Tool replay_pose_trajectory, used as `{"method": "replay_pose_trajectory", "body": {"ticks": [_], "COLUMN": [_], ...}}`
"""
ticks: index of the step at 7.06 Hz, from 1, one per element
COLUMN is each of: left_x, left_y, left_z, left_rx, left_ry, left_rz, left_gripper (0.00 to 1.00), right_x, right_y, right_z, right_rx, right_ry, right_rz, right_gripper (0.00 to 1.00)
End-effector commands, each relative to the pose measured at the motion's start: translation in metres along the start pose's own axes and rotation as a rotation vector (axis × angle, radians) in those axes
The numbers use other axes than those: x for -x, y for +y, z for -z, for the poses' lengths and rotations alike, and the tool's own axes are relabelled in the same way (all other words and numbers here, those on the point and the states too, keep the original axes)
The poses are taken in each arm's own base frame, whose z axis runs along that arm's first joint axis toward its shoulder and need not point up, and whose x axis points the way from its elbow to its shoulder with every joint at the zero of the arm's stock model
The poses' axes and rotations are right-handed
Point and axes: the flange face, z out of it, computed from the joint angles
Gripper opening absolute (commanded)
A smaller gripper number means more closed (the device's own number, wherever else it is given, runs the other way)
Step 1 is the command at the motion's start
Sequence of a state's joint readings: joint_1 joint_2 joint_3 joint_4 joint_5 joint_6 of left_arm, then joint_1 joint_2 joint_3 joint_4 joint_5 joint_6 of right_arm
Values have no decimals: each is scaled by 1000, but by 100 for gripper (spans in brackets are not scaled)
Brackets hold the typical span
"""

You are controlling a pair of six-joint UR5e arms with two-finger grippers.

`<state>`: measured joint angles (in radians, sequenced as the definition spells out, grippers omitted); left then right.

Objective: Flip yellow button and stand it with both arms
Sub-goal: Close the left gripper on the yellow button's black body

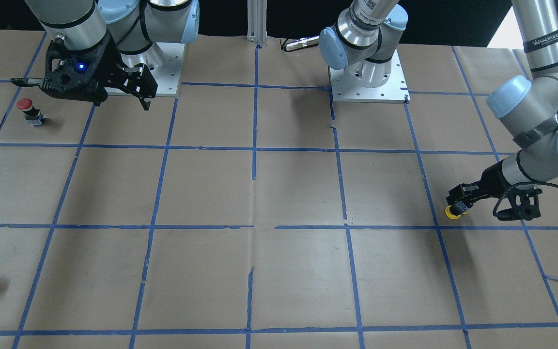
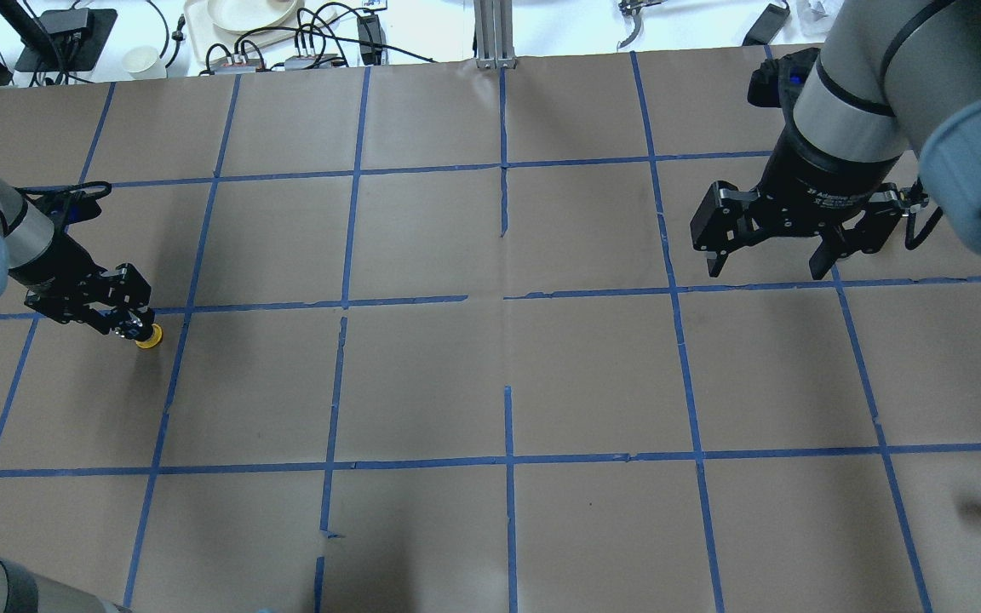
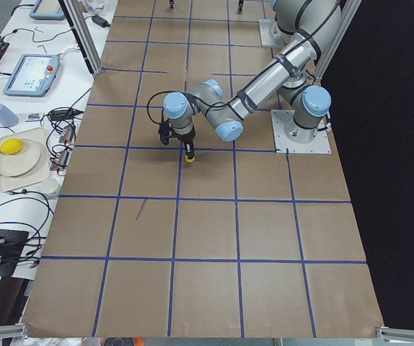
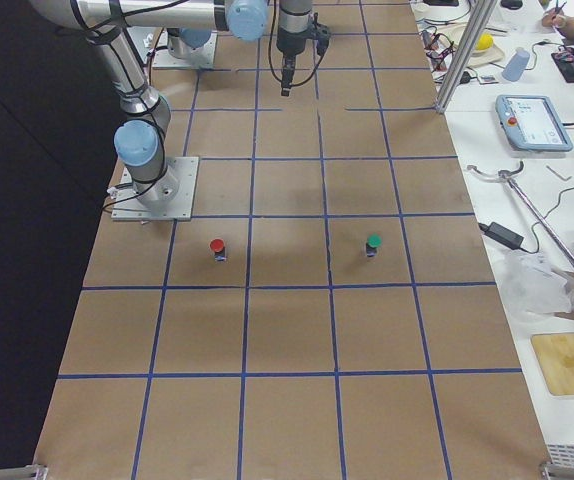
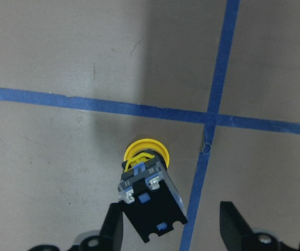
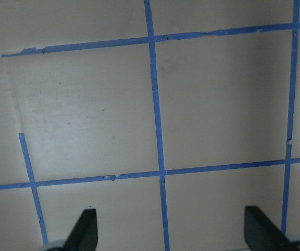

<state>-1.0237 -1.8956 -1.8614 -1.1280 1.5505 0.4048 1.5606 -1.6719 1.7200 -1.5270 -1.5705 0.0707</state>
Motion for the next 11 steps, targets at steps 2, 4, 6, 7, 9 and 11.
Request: {"method": "replay_pose_trajectory", "body": {"ticks": [2, 4, 6, 7, 9, 11], "left_x": [1, 3, 3, 2, -14, -84], "left_y": [-3, -5, -5, -4, 0, 26], "left_z": [5, 1, 4, 5, 9, 28], "left_rx": [-14, -35, -38, -41, -12, 72], "left_ry": [-5, -13, -18, -16, -5, 247], "left_rz": [2, 3, 1, -1, -25, -84], "left_gripper": [70, 69, 42, 40, 29, 29], "right_x": [2, 2, 2, 1, 1, 1], "right_y": [-1, 0, 0, -1, 1, 0], "right_z": [0, 0, -1, -2, -1, -2], "right_rx": [-20, -20, -19, -18, -8, -8], "right_ry": [-13, -13, -10, -10, -11, -13], "right_rz": [-5, -5, -5, 4, -10, -9], "right_gripper": [100, 100, 100, 100, 100, 100]}}
